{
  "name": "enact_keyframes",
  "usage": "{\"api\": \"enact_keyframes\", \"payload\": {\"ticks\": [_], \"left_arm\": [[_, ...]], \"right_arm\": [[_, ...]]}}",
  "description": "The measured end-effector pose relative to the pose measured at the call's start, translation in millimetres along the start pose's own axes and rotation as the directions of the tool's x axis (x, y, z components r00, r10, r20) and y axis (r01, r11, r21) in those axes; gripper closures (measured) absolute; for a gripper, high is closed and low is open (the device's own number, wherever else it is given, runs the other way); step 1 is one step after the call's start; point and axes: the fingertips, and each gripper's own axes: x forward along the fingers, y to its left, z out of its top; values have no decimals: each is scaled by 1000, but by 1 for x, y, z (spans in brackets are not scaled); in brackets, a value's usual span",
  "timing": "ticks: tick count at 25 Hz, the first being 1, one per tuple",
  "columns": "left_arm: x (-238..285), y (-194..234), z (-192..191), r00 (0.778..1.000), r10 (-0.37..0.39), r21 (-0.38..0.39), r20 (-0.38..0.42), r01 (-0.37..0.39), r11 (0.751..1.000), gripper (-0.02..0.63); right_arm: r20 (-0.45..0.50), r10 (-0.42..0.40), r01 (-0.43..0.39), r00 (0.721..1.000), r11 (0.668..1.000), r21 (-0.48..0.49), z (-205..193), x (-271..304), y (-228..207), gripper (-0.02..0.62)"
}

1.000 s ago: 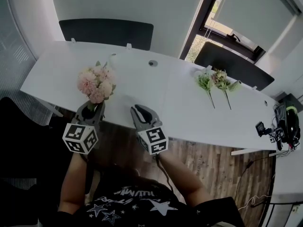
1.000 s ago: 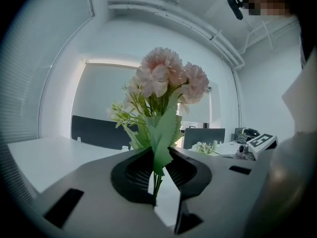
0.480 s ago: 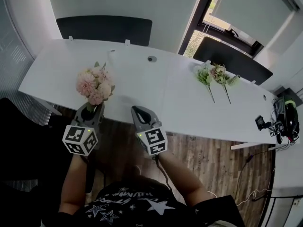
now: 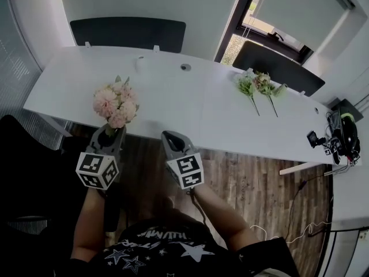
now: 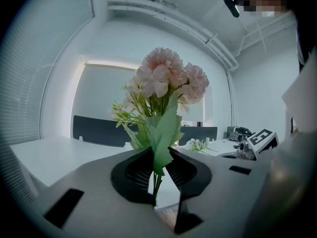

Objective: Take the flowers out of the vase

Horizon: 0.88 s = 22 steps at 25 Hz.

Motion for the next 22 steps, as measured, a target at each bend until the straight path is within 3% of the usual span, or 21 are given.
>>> {"api": "enact_keyframes", "payload": {"ticks": [12, 22], "left_arm": [[-93, 17, -11, 1000, -24, -10, 18, 24, 1000, 534], [-121, 11, 0, 998, -60, -3, 3, 60, 998, 534]], "right_arm": [[19, -19, 18, 1000, 1000, 17, 7, -32, 82, 594], [46, -79, 76, 996, 995, 69, 27, -55, 92, 594]]}}
